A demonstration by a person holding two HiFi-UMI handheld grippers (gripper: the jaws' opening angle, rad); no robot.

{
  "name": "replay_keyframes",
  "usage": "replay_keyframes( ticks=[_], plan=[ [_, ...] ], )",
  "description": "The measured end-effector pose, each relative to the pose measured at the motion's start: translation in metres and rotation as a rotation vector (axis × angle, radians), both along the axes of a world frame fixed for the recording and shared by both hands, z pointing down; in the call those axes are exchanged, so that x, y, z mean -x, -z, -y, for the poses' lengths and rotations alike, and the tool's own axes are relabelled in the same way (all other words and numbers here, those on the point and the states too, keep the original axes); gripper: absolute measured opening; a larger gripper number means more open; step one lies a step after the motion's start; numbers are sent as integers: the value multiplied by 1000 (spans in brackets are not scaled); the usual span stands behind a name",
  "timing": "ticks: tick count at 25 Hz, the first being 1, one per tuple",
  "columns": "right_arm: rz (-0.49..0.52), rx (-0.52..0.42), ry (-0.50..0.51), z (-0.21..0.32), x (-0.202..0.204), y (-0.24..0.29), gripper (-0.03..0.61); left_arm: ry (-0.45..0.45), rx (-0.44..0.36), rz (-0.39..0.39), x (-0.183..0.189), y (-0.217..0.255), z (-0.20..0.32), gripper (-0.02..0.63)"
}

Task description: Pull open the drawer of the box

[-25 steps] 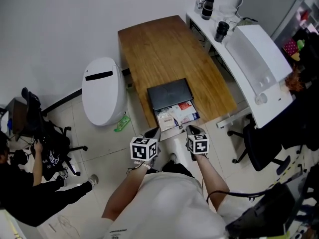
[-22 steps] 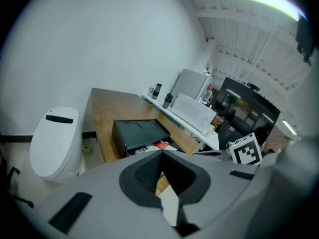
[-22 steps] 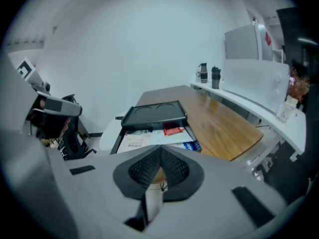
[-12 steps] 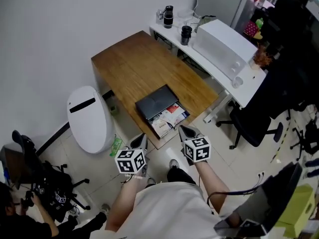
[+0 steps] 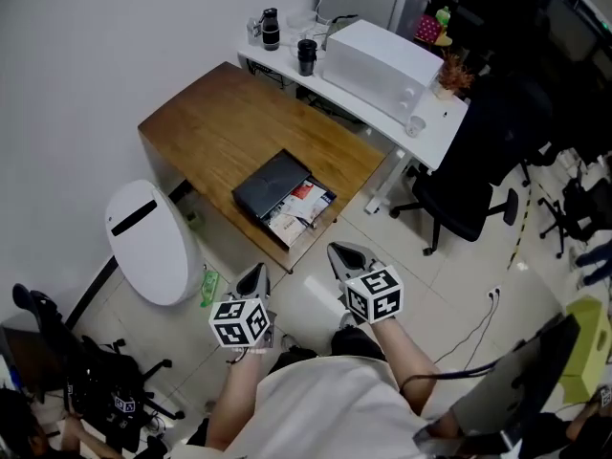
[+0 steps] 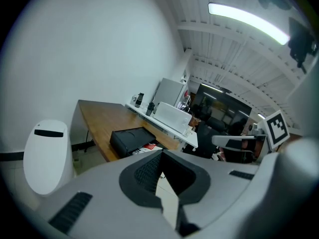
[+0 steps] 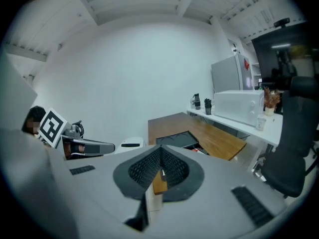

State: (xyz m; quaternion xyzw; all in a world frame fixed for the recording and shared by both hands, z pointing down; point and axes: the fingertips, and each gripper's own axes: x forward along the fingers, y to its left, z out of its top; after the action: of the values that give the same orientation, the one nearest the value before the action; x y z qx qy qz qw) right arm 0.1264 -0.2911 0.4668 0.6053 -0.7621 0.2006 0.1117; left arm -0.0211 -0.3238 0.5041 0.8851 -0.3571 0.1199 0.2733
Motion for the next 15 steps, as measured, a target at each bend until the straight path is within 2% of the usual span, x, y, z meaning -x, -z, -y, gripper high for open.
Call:
replay_keyframes(
  ticks=[9, 15],
  plan=[
    [43, -46, -26, -42, -33, 11, -14, -24, -53, -6, -51, 20, -43, -2],
    [53, -42, -38, -66, -68, 7, -14, 14, -53, -15, -69, 21, -64, -2]
  ],
)
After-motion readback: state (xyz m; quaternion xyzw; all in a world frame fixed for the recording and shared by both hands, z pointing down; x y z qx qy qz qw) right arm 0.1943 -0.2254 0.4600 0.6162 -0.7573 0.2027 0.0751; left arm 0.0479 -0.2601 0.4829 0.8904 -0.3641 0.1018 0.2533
